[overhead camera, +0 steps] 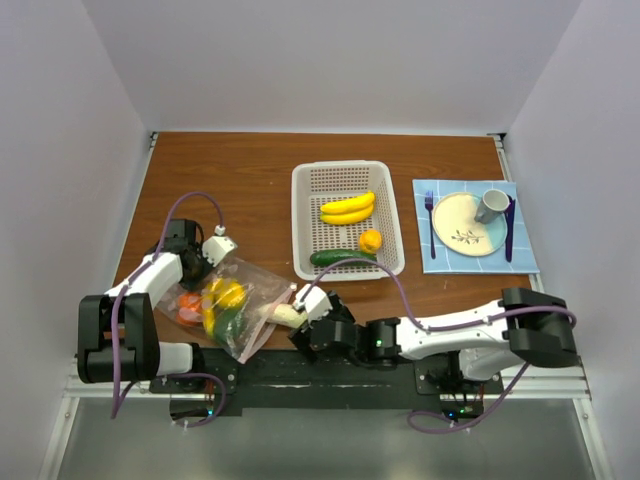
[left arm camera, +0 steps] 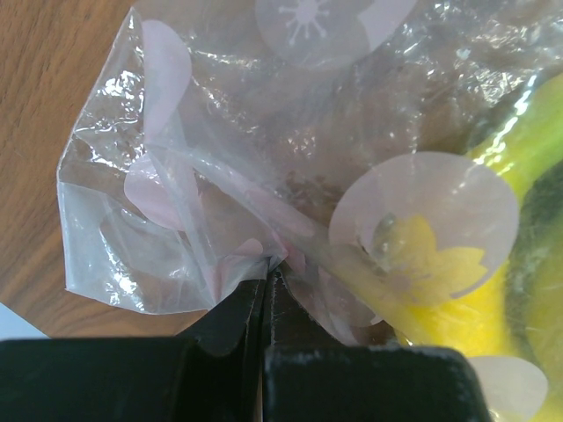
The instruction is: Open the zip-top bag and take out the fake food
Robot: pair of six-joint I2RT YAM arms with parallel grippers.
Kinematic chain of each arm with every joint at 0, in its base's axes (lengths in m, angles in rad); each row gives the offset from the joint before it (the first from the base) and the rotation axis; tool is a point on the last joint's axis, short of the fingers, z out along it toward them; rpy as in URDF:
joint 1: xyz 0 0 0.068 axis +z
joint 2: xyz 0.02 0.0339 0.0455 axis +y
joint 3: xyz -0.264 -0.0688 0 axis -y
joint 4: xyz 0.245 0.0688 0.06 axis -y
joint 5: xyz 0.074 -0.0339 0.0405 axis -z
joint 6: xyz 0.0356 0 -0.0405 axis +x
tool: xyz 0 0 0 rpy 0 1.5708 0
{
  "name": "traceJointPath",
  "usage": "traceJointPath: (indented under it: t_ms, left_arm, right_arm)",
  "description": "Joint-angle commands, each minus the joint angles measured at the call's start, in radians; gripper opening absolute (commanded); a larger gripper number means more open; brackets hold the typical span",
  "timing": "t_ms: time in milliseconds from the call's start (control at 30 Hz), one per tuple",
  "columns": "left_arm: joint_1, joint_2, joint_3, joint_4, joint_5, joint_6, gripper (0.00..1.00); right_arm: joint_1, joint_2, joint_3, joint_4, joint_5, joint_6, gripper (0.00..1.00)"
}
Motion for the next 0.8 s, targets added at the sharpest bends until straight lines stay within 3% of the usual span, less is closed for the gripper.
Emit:
traceJointPath:
  t_ms: [0, 133, 267, 400, 500, 533, 600, 633, 667, 733, 767]
  left_arm:
    - [-0.002, 0.015, 0.007, -0.029, 0.041, -0.026, 0.00]
    - [-0.002, 0.012, 0.004, -0.031, 0.044, -0.029, 0.00]
    - [-0.002, -0.002, -0.004, -0.035, 0.043, -0.020, 0.00]
    - [-0.002, -0.016, -0.001, -0.032, 0.035, -0.023, 0.00]
    - [-0.002, -0.022, 0.036, -0.064, 0.062, -0.039, 0.00]
    - [-0.002, -0.025, 0.051, -0.081, 0.076, -0.046, 0.00]
    - [-0.004, -0.036, 0.119, -0.147, 0.133, -0.070, 0.00]
    - [-0.002, -0.049, 0.148, -0.175, 0.153, -0.078, 0.00]
    - [-0.002, -0.059, 0.209, -0.227, 0.190, -0.091, 0.00]
    - [-0.002, -0.079, 0.270, -0.296, 0.217, -0.102, 0.00]
    - [-0.002, -0.085, 0.330, -0.317, 0.231, -0.110, 0.00]
  right_arm:
    - [0.001, 0.067, 0.108, 0.004, 0.023, -0.160, 0.98]
    - [-0.020, 0.174, 0.161, 0.094, 0.046, -0.247, 0.99]
    - [-0.132, 0.257, 0.169, 0.180, -0.102, -0.248, 0.98]
    - [-0.180, 0.297, 0.146, 0.240, -0.201, -0.205, 0.87]
    - [-0.183, 0.309, 0.148, 0.232, -0.242, -0.191, 0.67]
    - [-0.183, 0.306, 0.146, 0.229, -0.253, -0.188, 0.53]
    - [-0.181, 0.270, 0.142, 0.209, -0.255, -0.179, 0.40]
    - [-0.181, 0.245, 0.135, 0.197, -0.249, -0.177, 0.21]
    - [-0.181, 0.219, 0.132, 0.167, -0.244, -0.172, 0.11]
    - [-0.180, 0.121, 0.122, 0.133, -0.220, -0.163, 0.00]
    - [-0.181, 0.089, 0.120, 0.083, -0.210, -0.153, 0.00]
